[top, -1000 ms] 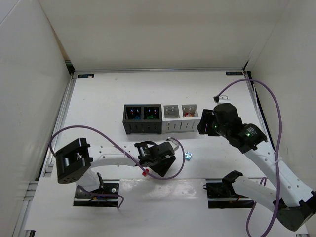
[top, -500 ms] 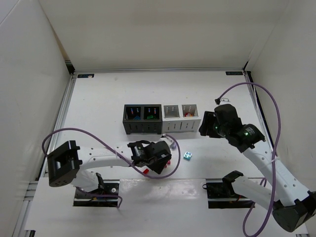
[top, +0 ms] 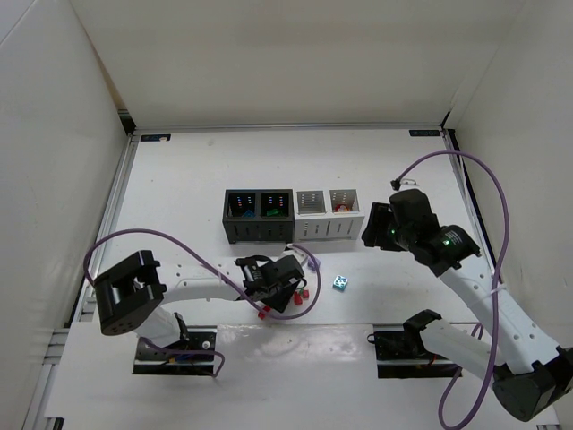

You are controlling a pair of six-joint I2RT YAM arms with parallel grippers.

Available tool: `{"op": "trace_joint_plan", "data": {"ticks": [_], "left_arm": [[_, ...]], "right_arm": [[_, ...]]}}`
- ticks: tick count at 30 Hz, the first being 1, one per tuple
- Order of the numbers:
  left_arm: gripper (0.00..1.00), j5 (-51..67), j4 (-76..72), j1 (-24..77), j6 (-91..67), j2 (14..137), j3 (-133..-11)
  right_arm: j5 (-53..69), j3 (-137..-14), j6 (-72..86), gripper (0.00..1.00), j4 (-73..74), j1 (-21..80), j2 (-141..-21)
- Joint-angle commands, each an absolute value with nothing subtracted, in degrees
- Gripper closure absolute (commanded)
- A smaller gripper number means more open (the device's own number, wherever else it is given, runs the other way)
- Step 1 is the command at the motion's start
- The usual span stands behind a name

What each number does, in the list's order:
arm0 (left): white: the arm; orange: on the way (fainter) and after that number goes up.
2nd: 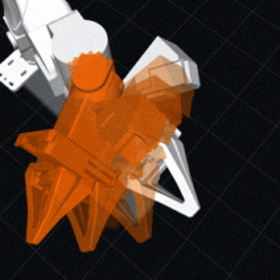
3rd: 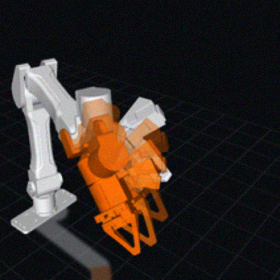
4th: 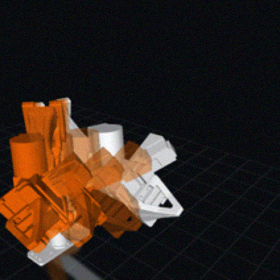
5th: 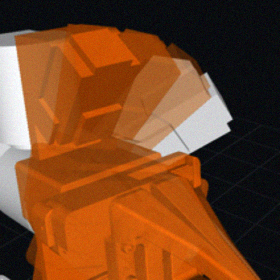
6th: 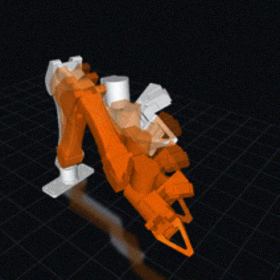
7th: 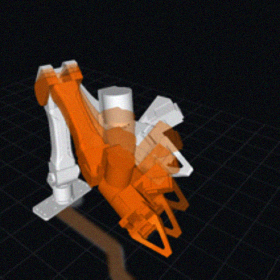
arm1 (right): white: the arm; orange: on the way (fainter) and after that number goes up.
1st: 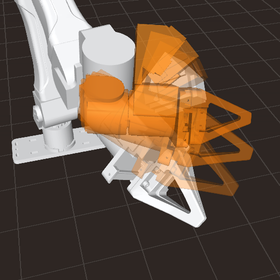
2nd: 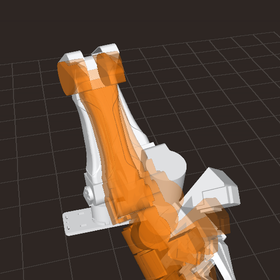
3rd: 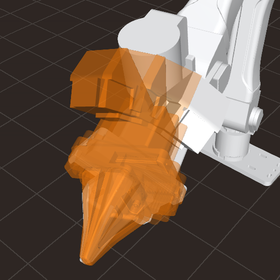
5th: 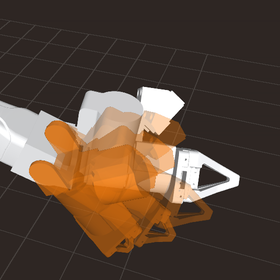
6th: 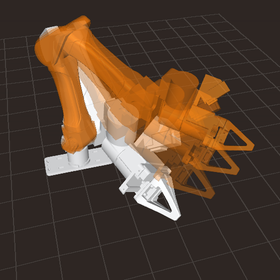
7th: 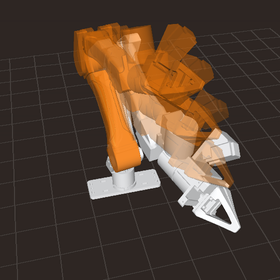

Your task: Sort the legos into containers by color

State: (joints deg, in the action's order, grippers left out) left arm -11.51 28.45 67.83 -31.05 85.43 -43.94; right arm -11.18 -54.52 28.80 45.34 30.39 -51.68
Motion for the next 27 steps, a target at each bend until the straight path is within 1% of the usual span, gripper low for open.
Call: {"op": "trace_joint_plan", "data": {"ticks": [1,2,5,6,8,9,10,13,18,21,22,25,26,27], "left_arm": [[0.43,-9.85,25.23,67.67,-31.55,86.13,-43.95],[0.43,-9.76,25.4,67.68,-31.73,86.74,-43.95],[0.5,-9.05,24.96,67.94,-31.73,86.84,-43.68],[0.57,-8.79,25.22,67.85,-31.82,86.92,-43.51],[0.61,-8.53,25.49,67.85,-32.25,86.66,-43.59],[0.68,-8.44,25.58,67.85,-32.86,86.4,-43.85],[0.7,-8.52,26.97,67.85,-32.87,85.87,-43.94],[0.7,-11.15,30.84,68.11,-33.05,83.42,-45.44],[0.7,-15.29,38.91,68.12,-32.87,74.81,-49.47],[0.7,-21.43,45.78,68.03,-31.47,70.24,-54.82],[0.68,-22.66,47.62,67.68,-29.99,69.44,-55.54],[0.68,-24.26,46.85,63.65,-23.23,66.54,-58.53],[0.67,-22.0,44.41,58.15,-21.72,66.62,-59.23],[0.67,-21.02,43.34,56.01,-20.49,66.8,-60.11]], "right_arm": [[-10.9,-54.49,29.01,0.38,45.0,29.54,-51.33],[-10.72,-54.41,29.0,0.38,45.17,29.36,-51.42],[-10.37,-54.4,28.74,0.38,45.0,29.01,-51.33],[-10.28,-54.4,28.65,0.38,44.91,28.92,-51.5],[-10.11,-54.23,28.48,0.38,45.18,28.39,-51.15],[-10.28,-54.4,28.3,0.38,45.09,28.48,-51.07],[-10.28,-54.49,28.13,0.38,45.26,28.3,-50.89],[-10.28,-54.67,27.69,0.38,45.44,27.69,-50.71],[-7.65,-54.67,26.19,0.38,44.21,25.84,-50.45],[-5.54,-55.1,24.7,0.38,42.63,25.23,-50.71],[-5.36,-55.19,23.65,0.38,41.93,25.57,-50.89],[-5.54,-55.81,23.91,0.38,40.34,26.89,-51.24],[-5.8,-56.68,23.99,0.38,39.91,27.16,-51.76],[-5.89,-56.95,24.17,0.38,39.9,27.85,-52.29]]}}
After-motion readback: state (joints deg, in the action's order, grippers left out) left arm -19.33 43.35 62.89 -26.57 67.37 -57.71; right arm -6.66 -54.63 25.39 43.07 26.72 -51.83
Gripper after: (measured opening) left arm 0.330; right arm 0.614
